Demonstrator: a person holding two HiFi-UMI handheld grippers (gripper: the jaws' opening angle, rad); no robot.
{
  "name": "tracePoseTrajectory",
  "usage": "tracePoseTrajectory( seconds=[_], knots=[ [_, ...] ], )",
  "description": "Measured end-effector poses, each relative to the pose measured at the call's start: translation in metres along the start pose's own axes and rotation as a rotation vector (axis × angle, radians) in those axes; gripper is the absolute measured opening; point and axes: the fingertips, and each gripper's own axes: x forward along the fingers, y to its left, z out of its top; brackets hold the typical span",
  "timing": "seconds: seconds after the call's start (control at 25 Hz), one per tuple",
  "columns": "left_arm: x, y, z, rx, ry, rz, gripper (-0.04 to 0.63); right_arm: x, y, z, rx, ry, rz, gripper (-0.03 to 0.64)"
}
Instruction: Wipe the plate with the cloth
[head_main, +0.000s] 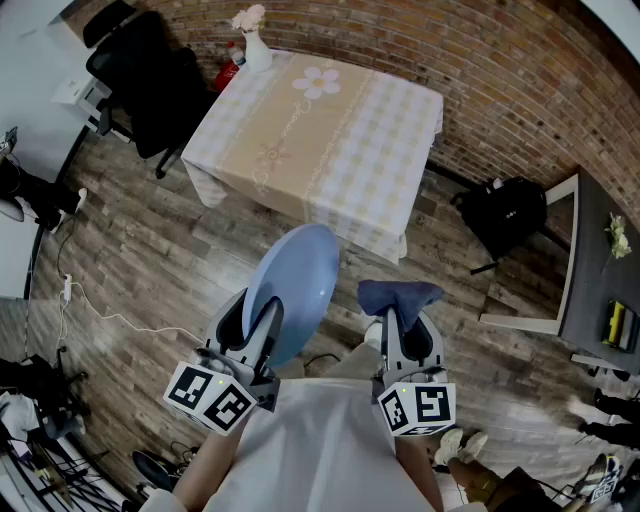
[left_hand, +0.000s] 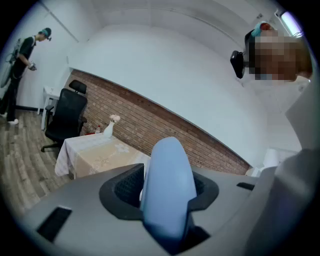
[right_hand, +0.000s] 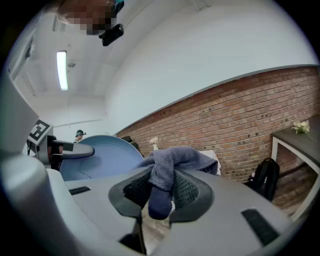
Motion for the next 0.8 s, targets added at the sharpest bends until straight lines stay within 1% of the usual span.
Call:
tracePoseTrajectory(
  seconds=[0.12, 0.2, 0.28, 0.32, 0.4, 0.48, 0.56, 0.64, 0.8],
  knots=[
    [-0.053, 0.048, 0.016, -0.018, 0.036, -0.005, 0.176, -0.008, 0.069, -0.017, 0.032, 0.019, -0.057, 0.106],
    [-0.075, 0.078, 0.025, -0.042, 0.060, -0.015, 0.176, -0.005, 0.109, -0.025, 0.033, 0.038, -0.088, 0.106],
    [-0.092, 0.099, 0.029, -0.060, 0.078, -0.041, 0.176, -0.005, 0.141, -0.032, 0.025, 0.052, -0.100, 0.106],
    [-0.101, 0.106, 0.031, -0.060, 0.079, -0.057, 0.176, -0.008, 0.155, -0.036, 0.013, 0.054, -0.102, 0.106],
    [-0.114, 0.122, 0.041, -0.056, 0.054, -0.079, 0.176, -0.004, 0.180, -0.043, 0.001, 0.050, -0.098, 0.106],
    [-0.119, 0.137, 0.058, -0.061, 0.021, -0.086, 0.176, 0.009, 0.197, -0.044, 0.014, 0.034, -0.090, 0.106],
    [-0.122, 0.148, 0.070, -0.072, 0.006, -0.091, 0.176, 0.020, 0.208, -0.040, 0.042, 0.014, -0.082, 0.106],
    [-0.118, 0.157, 0.080, -0.077, 0.010, -0.101, 0.176, 0.034, 0.215, -0.033, 0.043, 0.006, -0.080, 0.106],
    [-0.100, 0.177, 0.093, -0.092, 0.029, -0.106, 0.176, 0.070, 0.219, -0.026, 0.025, 0.022, -0.081, 0.106]
  ],
)
